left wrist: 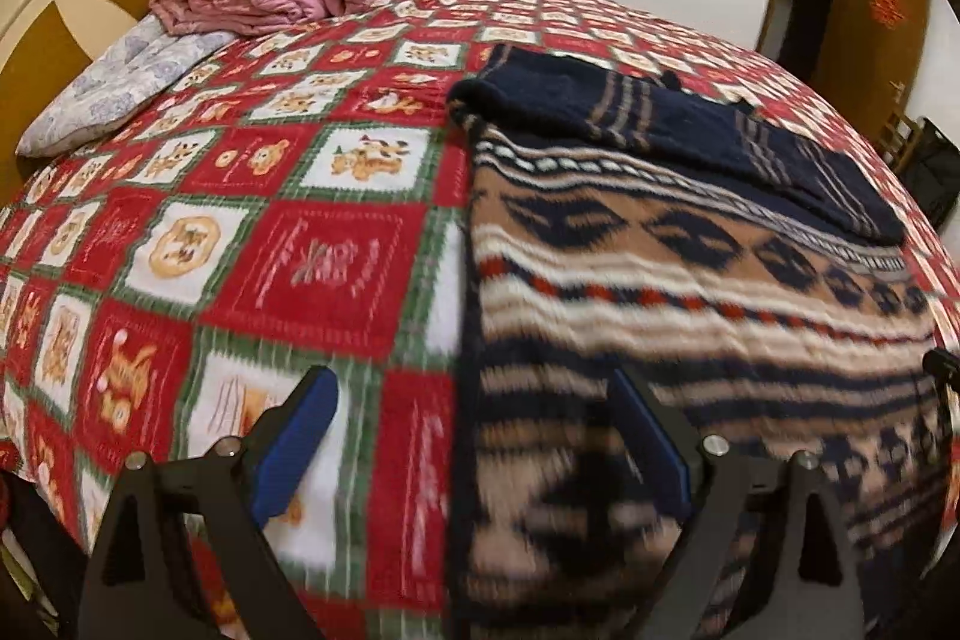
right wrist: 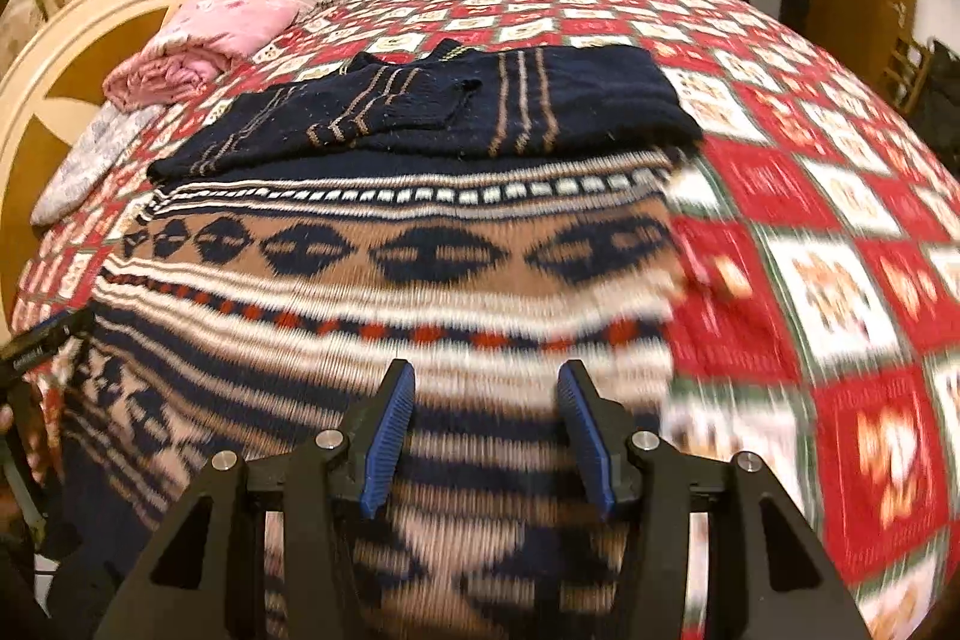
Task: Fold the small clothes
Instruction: 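Open the right gripper and withdraw both tools from the sweater, then grasp the patterned sweater hem with both grippers side by side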
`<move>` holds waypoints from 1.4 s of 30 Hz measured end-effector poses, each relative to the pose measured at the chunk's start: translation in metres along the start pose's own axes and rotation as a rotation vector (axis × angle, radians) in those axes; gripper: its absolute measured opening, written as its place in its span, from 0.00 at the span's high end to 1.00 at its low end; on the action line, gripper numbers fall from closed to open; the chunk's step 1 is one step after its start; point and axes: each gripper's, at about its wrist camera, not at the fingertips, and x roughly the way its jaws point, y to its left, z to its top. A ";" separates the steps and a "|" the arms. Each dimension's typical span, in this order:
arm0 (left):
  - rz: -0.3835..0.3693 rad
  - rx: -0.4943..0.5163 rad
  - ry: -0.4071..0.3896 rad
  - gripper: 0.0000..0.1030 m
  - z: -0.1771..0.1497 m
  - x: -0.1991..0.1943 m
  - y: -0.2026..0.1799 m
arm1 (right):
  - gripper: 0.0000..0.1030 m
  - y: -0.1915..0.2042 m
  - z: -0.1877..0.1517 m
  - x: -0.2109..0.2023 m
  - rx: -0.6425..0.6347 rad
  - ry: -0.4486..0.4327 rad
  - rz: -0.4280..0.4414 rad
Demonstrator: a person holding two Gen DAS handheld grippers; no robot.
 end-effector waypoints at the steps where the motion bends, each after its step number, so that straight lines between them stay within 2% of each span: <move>1: -0.002 0.009 0.000 0.09 -0.004 -0.004 -0.001 | 0.50 -0.002 -0.007 -0.004 0.009 0.001 0.005; 10: -0.038 0.049 0.024 0.10 -0.034 -0.025 -0.015 | 0.50 -0.004 -0.045 -0.029 0.072 -0.013 0.024; 15: -0.053 0.059 0.035 0.11 -0.049 -0.041 -0.017 | 0.50 0.002 -0.066 -0.041 0.061 -0.007 0.030; 17: -0.045 0.071 0.036 0.15 -0.053 -0.046 -0.014 | 0.50 0.001 -0.073 -0.046 0.062 -0.011 0.029; 21: -0.050 0.071 0.053 0.17 -0.067 -0.052 -0.008 | 0.50 0.000 -0.084 -0.052 0.073 -0.006 0.018; 24: -0.049 0.075 0.082 0.27 -0.077 -0.052 -0.006 | 0.50 -0.002 -0.093 -0.055 0.077 0.005 0.009; 27: -0.082 0.047 0.127 0.34 -0.085 -0.050 -0.001 | 0.50 -0.003 -0.101 -0.059 0.083 0.014 0.013; 29: -0.113 0.023 0.160 0.45 -0.088 -0.048 0.002 | 0.50 -0.001 -0.107 -0.061 0.069 0.029 0.013; 31: -0.141 0.005 0.181 0.50 -0.091 -0.048 0.002 | 0.50 0.001 -0.111 -0.063 0.061 0.039 0.016; 33: -0.171 -0.003 0.204 0.51 -0.095 -0.048 0.000 | 0.50 0.001 -0.116 -0.065 0.062 0.057 0.020; 38: -0.182 0.010 0.218 0.52 -0.101 -0.052 -0.004 | 0.51 -0.004 -0.132 -0.067 0.074 0.099 0.051; 42: -0.192 0.023 0.225 0.59 -0.103 -0.054 -0.006 | 0.53 -0.003 -0.139 -0.069 0.059 0.117 0.057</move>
